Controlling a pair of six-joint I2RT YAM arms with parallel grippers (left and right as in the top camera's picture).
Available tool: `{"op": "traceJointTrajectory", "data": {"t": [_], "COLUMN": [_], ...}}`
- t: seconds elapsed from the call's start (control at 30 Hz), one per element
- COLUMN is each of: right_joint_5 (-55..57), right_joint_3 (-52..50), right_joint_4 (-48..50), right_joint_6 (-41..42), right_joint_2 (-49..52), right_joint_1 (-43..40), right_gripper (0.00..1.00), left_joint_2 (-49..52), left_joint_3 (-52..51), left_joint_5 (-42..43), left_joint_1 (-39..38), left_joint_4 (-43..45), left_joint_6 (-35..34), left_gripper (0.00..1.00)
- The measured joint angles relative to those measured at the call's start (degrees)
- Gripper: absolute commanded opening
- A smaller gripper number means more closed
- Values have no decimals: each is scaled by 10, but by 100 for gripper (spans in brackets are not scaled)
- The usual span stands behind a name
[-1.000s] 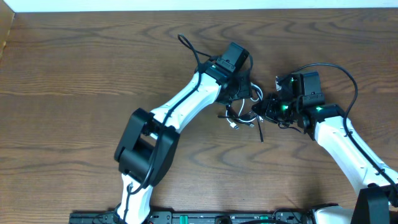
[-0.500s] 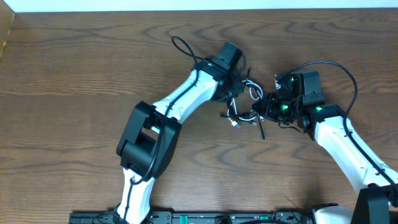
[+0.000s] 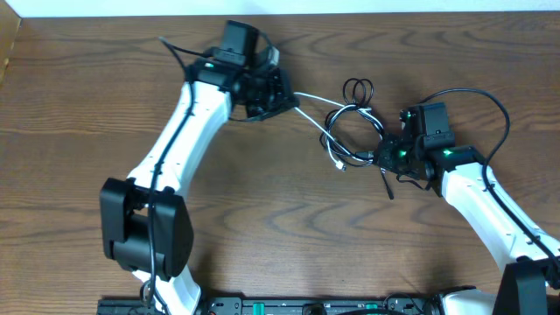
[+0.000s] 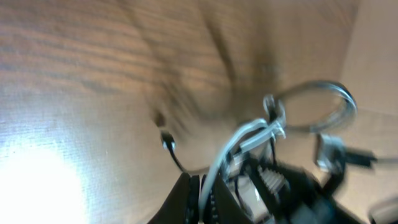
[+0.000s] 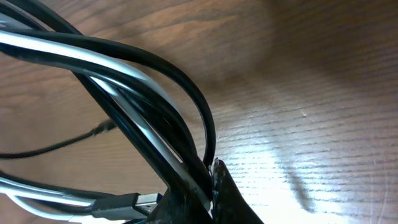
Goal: Untangle cables
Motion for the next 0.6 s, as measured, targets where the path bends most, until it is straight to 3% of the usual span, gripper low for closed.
{"op": "traceJointTrajectory", "data": {"t": [0.3,0.6], "right_joint_5": [7,54], "right_joint_3": [0,0], "right_joint_4": [-1,-7], "right_joint_6": [-8,-28], "right_joint_2": [51,84], "right_joint_1": [6,1], "right_gripper": [1,1], "left_joint_2": [0,-3], "left_joint_3": [-1,-1], "left_joint_5": [56,56], "left_joint_1": [46,120], "left_joint_4": [-68,-68], "left_joint_6": [117,149], "left_gripper": [7,7]}}
